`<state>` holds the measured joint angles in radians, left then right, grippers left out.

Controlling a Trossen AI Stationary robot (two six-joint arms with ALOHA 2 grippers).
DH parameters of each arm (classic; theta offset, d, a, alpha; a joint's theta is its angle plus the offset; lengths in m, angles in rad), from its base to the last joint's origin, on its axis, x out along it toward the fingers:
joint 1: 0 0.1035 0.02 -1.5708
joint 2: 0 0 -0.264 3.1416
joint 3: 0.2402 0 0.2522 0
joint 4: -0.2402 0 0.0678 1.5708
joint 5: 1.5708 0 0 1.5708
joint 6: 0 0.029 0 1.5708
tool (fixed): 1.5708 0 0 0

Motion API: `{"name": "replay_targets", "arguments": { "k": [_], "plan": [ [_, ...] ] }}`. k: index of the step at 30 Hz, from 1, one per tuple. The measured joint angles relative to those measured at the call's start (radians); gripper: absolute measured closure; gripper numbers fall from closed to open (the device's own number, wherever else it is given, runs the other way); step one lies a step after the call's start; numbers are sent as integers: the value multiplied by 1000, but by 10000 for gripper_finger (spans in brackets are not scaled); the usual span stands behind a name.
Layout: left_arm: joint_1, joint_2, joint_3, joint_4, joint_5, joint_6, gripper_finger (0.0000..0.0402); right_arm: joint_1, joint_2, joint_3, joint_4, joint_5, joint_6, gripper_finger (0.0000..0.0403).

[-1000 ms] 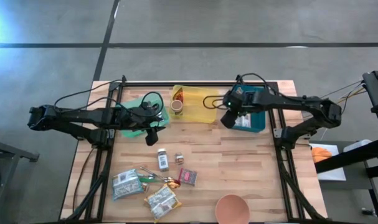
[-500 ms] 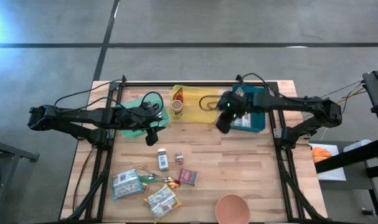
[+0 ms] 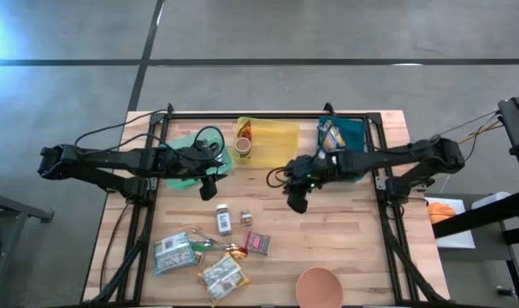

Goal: Pick & Place Food Item
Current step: Put the top brown seasoning bottle into the yellow bin

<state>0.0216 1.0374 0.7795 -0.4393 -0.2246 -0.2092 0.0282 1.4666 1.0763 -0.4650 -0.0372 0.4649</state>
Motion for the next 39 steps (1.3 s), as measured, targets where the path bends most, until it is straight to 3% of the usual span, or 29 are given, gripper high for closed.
{"name": "replay_targets", "arguments": {
  "k": [5, 11, 17, 25, 32, 39],
  "plan": [
    [0, 0, 0, -1, 0, 0, 202, 57, 87, 3, 107, 5, 33, 230],
    [0, 0, 0, -10, 0, -8, 202, 86, 261, 116, 105, 71, 327, 170],
    [0, 0, 0, -18, 0, -11, 202, 126, 455, 349, -55, 65, 346, 163],
    [0, 0, 0, -100, 0, -31, 201, 152, 643, 668, -236, 176, 287, 163],
    [0, -30, 41, -309, 8, -49, 201, 150, 744, 817, -288, 146, 334, 163],
    [0, -129, 32, -306, 8, -57, 201, 158, 815, 896, -396, 145, 412, 163]
  ]
}}
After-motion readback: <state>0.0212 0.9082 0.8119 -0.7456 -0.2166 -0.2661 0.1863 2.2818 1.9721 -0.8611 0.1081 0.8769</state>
